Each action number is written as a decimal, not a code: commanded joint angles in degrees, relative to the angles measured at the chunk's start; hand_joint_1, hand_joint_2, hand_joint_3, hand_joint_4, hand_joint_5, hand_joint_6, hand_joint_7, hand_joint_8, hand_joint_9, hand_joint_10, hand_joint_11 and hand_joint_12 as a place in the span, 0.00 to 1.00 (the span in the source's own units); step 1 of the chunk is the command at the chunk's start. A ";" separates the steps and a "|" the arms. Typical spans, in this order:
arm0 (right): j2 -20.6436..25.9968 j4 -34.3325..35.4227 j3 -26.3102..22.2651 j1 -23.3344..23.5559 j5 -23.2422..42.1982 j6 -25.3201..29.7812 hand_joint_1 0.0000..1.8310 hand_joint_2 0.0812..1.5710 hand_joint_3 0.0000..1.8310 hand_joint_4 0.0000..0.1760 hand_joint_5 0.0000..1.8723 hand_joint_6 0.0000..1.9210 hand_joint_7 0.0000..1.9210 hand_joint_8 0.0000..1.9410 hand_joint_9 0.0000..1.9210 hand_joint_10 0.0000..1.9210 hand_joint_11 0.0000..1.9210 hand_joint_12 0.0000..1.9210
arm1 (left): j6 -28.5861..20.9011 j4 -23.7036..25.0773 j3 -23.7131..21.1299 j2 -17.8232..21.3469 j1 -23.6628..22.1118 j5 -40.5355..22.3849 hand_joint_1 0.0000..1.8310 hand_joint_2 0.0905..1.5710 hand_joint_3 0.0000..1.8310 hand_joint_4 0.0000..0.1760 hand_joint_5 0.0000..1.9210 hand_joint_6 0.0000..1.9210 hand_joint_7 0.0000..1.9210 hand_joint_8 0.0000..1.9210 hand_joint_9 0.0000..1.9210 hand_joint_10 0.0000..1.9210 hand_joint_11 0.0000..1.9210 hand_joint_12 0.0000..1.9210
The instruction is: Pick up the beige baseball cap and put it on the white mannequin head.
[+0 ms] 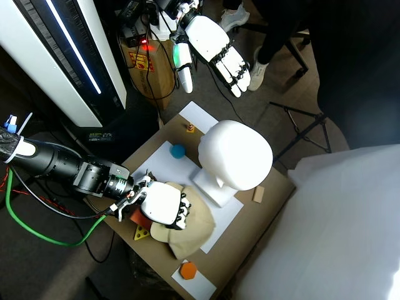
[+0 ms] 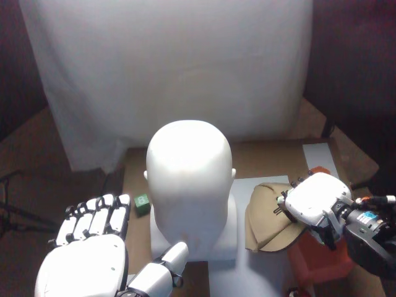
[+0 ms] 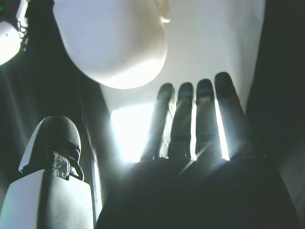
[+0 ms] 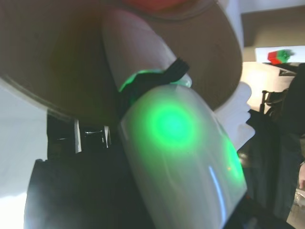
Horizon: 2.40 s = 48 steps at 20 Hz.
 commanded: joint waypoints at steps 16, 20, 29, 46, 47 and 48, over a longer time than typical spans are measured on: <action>0.67 -6.30 4.21 10.62 40.45 -2.10 0.80 0.76 0.00 0.00 0.34 0.67 0.39 0.64 0.37 0.77 0.38 0.96 | -2.22 4.38 0.03 0.92 0.56 -5.20 0.00 0.69 0.00 0.00 0.05 0.00 0.03 0.00 0.02 0.00 0.00 0.19; 1.15 -10.50 0.74 13.57 52.92 -6.63 0.80 0.76 0.00 0.00 0.34 0.67 0.39 0.65 0.38 0.76 0.38 0.96 | -2.22 4.88 -0.26 1.29 0.92 -6.17 0.00 0.68 0.00 0.00 0.05 0.00 0.03 0.00 0.02 0.00 0.00 0.19; 0.06 -21.32 -9.00 15.88 59.76 -13.61 0.80 0.77 0.00 0.00 0.34 0.67 0.39 0.65 0.38 0.76 0.37 0.97 | -8.62 7.47 -2.76 3.69 4.60 -6.06 0.00 0.69 0.00 0.00 0.05 0.00 0.03 0.00 0.03 0.00 0.00 0.19; 2.58 -23.08 -25.97 5.28 62.89 -31.36 0.80 0.77 0.00 0.00 0.34 0.68 0.38 0.65 0.38 0.77 0.37 0.97 | -9.74 8.07 -2.18 4.03 4.82 -6.41 0.00 0.69 0.00 0.00 0.05 0.00 0.03 0.00 0.03 0.00 0.00 0.20; 2.74 -22.60 -26.94 4.78 62.93 -32.13 0.74 0.77 0.00 0.00 0.34 0.71 0.39 0.67 0.39 0.81 0.37 0.92 | -9.95 7.77 -2.16 4.06 4.86 -6.41 0.00 0.69 0.00 0.00 0.05 0.00 0.03 0.00 0.03 0.00 0.00 0.20; 2.89 -22.00 -27.77 4.20 62.53 -32.29 0.73 0.78 0.00 0.00 0.34 0.71 0.39 0.67 0.39 0.82 0.37 0.91 | -10.00 7.64 -2.16 4.08 4.91 -6.41 0.00 0.69 0.00 0.00 0.05 0.00 0.04 0.00 0.03 0.00 0.00 0.20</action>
